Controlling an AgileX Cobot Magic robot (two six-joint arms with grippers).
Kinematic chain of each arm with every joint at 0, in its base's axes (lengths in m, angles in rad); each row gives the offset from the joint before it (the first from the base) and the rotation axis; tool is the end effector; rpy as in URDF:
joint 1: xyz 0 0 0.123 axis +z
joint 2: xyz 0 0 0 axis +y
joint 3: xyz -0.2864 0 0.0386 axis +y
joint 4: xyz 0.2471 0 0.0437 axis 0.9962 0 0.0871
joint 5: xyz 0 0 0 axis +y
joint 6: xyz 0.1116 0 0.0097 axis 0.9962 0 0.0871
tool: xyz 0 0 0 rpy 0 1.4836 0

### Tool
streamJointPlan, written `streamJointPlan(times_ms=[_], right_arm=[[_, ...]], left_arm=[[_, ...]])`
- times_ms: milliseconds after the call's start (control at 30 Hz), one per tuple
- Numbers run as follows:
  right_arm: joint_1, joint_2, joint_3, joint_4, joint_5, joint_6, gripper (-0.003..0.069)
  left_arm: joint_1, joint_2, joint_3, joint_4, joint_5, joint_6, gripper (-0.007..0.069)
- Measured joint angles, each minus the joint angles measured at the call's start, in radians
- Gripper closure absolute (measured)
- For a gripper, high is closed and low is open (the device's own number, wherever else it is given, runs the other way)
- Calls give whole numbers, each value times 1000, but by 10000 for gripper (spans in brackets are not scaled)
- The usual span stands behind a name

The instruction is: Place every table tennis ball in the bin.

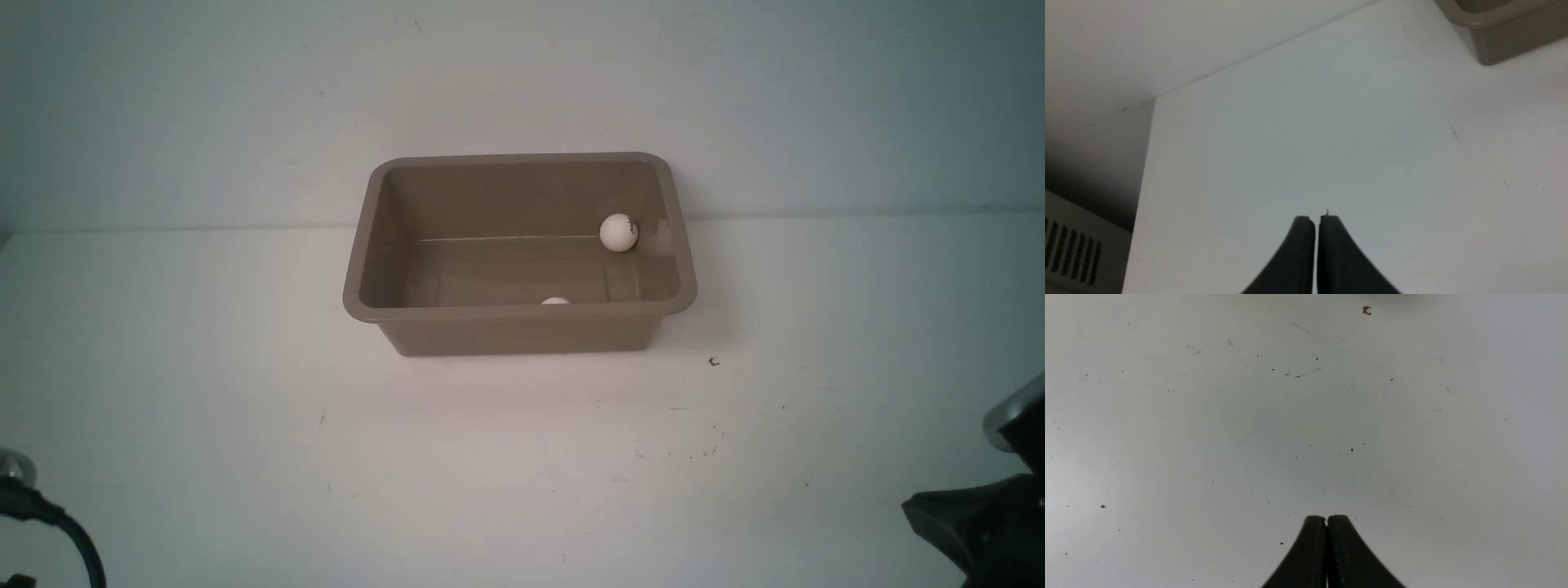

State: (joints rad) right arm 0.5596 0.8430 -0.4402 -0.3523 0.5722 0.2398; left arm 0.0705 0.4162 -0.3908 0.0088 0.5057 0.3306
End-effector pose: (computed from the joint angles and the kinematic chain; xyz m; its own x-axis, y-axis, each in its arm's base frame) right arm 0.1421 0.0643 0.2225 -0.6157 -0.4551 -0.6433 -0.4558 0.8716 -0.1804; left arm 0.1026 0.0077 0.2633 -0.4288 0.3024 -0.8513 0.0721 0.9508 0.3014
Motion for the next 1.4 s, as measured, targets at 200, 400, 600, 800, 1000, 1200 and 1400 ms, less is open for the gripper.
streamJointPlan(times_ms=[200, 400, 600, 800, 1000, 1200, 1400], right_arm=[[0, 0, 0, 0, 1, 0, 673], [0, 0, 1, 0, 0, 0, 673], [0, 0, 1, -4, 1, 0, 673], [0, 0, 2, -4, 0, 0, 673], [0, 0, 3, -4, 3, 0, 673], [0, 0, 3, -4, 3, 0, 673], [0, 0, 3, -4, 3, 0, 673]], left_arm=[[0, -120, 233, 10, -198, -138, 629], [0, -200, 415, 10, -375, -312, 629], [0, -322, 419, 47, -338, -331, 629], [0, -426, 419, 88, -209, -331, 629], [0, -427, 419, 85, -143, -338, 629], [0, -427, 419, 85, -141, -343, 629], [0, -427, 419, 85, -141, -343, 629]])
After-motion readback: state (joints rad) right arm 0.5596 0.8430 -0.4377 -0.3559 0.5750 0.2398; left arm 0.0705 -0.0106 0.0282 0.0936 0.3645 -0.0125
